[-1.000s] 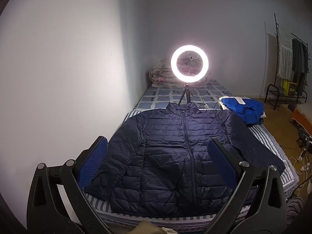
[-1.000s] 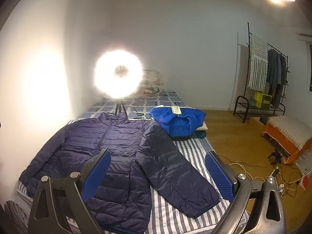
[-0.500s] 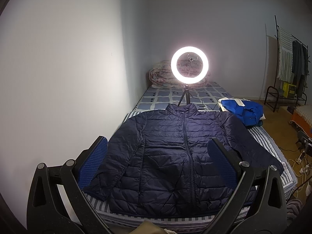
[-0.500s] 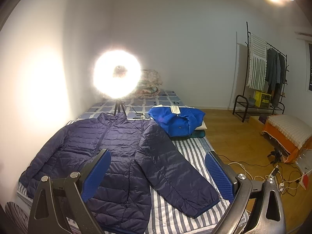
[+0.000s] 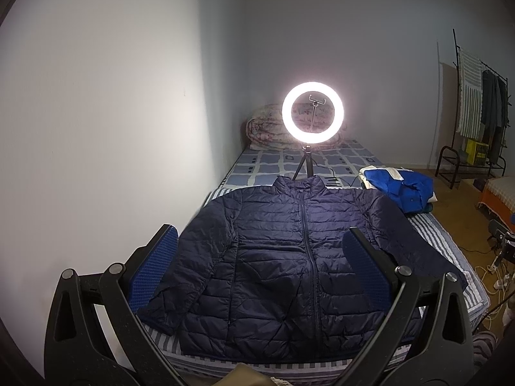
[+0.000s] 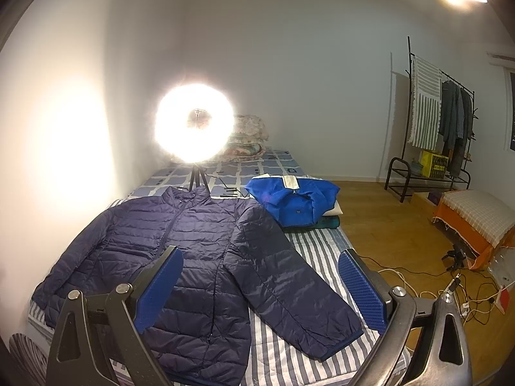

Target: Fold large clothes

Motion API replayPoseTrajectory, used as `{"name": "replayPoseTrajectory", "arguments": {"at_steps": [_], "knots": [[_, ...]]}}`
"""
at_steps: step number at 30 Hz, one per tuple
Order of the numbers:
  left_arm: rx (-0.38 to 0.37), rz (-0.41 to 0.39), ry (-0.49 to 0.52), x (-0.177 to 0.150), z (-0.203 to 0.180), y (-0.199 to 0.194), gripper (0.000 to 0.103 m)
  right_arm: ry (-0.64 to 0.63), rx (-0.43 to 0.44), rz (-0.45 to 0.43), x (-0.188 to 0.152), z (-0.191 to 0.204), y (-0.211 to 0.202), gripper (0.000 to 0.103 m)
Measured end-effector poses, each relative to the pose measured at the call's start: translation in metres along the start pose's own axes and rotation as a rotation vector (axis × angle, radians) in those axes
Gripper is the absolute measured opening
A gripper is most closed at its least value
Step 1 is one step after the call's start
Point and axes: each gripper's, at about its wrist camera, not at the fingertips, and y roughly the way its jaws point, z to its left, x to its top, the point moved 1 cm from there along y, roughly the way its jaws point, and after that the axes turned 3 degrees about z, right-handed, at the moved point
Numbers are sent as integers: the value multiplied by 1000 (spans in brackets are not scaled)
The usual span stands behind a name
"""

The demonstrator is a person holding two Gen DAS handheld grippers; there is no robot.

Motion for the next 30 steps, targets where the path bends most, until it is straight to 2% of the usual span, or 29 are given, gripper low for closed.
{"name": "replayPoseTrajectory", "arguments": {"at_steps": [30], "knots": [[-6,-4,-3,5,0,-2,103,-3,7,4,4,7,1,98]]}}
